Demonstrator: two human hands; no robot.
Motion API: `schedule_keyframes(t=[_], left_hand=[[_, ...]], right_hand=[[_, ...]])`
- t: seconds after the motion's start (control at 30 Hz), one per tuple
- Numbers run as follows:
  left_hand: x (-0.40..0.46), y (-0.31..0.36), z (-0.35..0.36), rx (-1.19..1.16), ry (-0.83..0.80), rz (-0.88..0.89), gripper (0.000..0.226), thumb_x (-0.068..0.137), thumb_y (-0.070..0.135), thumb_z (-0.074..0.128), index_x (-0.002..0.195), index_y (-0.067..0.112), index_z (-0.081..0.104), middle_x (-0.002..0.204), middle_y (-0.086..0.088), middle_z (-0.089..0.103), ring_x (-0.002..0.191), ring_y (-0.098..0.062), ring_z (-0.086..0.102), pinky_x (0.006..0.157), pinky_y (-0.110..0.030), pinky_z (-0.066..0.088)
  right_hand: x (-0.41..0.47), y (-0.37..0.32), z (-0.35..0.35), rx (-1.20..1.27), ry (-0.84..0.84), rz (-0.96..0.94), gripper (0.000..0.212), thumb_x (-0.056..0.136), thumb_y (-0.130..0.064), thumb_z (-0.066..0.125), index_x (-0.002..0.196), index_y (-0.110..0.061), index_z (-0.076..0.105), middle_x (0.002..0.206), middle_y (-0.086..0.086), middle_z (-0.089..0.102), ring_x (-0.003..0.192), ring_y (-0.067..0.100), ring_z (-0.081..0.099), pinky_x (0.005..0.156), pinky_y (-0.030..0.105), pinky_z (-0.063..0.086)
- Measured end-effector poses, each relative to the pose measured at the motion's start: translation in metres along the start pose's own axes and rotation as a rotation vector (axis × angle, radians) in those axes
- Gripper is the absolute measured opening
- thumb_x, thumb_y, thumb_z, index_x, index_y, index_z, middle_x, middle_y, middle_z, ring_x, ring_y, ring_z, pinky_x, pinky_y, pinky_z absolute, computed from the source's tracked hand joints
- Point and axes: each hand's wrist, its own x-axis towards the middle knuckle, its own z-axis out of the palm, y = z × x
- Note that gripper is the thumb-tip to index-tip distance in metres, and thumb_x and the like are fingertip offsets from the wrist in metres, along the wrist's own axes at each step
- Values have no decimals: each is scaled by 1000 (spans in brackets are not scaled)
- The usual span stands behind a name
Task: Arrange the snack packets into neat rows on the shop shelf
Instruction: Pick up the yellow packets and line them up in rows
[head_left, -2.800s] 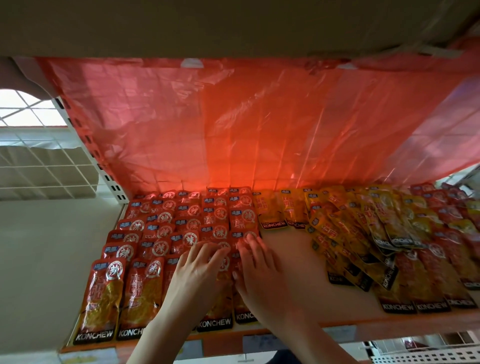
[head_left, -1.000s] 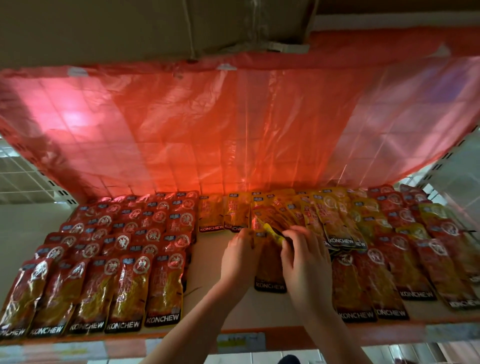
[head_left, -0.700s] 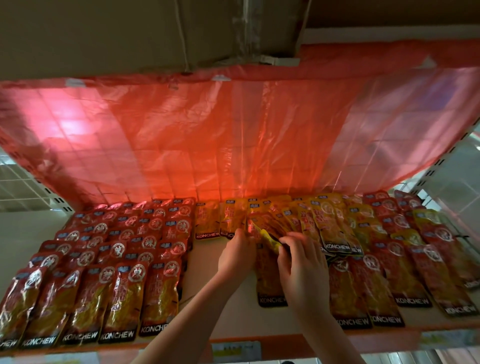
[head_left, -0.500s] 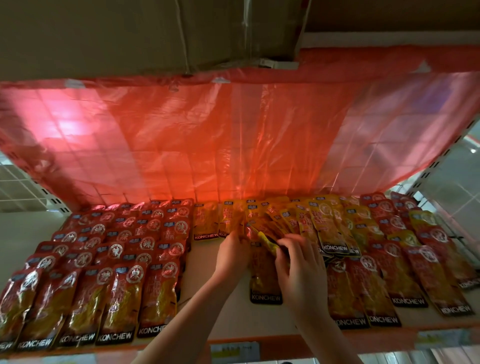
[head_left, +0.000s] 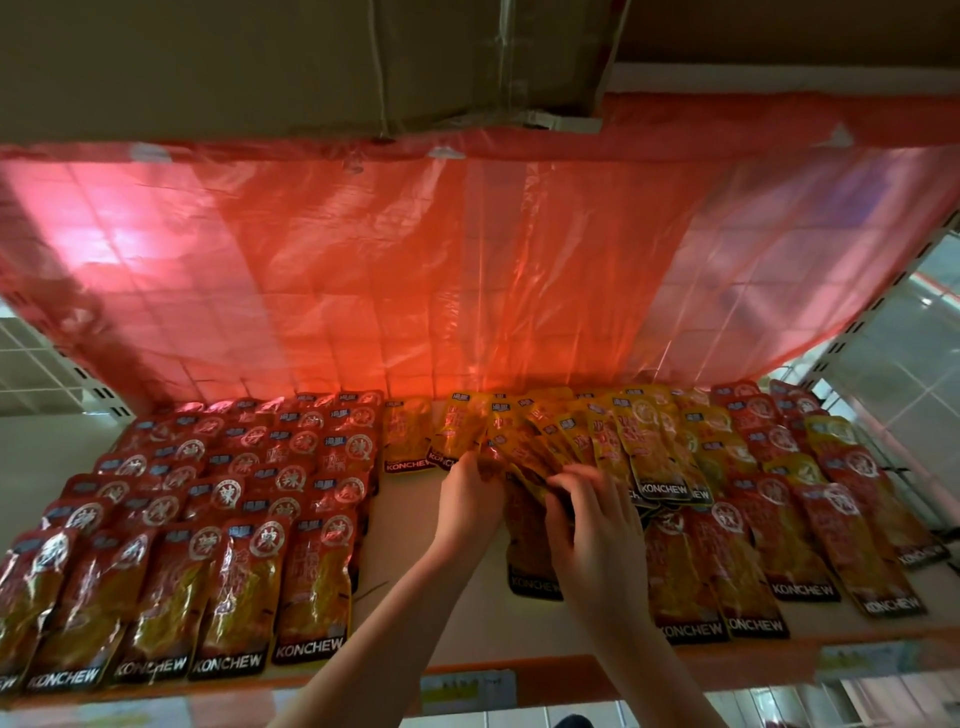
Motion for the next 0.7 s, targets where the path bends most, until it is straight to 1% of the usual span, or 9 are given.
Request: schedule_keyframes(t=[0.13,0.23,0.3,0.4,0.47,0.6,0.67,0.7], left_hand=[[-9,1,0,-141,14,-6,24,86,0,47,96,16,61,91,0,64,87,-18,62,77,-37,55],[-10,-1,2,-298,19,-27,27,80,2,48,99,11,64,94,-5,68,88,-20,65,80,-43,56],[-7,-3,4,-361,3,-80,31,77,8,49,104,13,63,95,-7,69,89,-22,66,81,-45,56],[0,-5,7,-329,-36,-139,32,77,16,48,105,15,62,95,-7,69,88,-23,66,80,-48,55],[4,-6,8,-315,-46,-142,34,75,12,46,107,17,59,95,-6,68,88,-24,65,78,-50,55],[2,-6,8,-303,-20,-131,39,81,0,44,114,18,54,100,-7,67,92,-23,65,80,-48,55],[-3,-3,9,-309,-7,-133,42,81,-2,42,117,17,54,103,-7,66,95,-23,64,80,-42,56],[-5,-3,10,-314,2,-133,41,82,-2,42,117,16,54,104,-6,65,95,-22,63,77,-38,56]], right_hand=[[-1,-1,0,13,-3,7,26,93,-29,46,98,-11,65,105,2,60,99,18,57,81,30,50],[-1,-1,-1,22,-4,16,26,92,-30,46,98,-12,64,106,1,60,100,17,56,82,28,48],[-2,-1,0,30,-4,25,26,92,-30,46,98,-13,64,106,0,59,99,16,56,82,29,48],[-2,-1,0,45,-4,34,26,92,-30,46,98,-13,64,106,0,60,99,15,56,82,30,49],[-2,-1,0,63,1,41,26,92,-30,46,98,-13,64,105,-1,59,99,15,56,82,30,49],[-2,-1,0,124,-4,76,27,92,-31,46,99,-13,64,106,-3,59,102,12,54,84,29,48],[-2,0,0,133,-10,80,27,92,-32,46,100,-13,64,106,-3,59,102,12,54,85,28,48],[-2,0,0,138,-13,81,27,92,-32,46,100,-14,64,106,-3,59,102,12,54,85,28,48]])
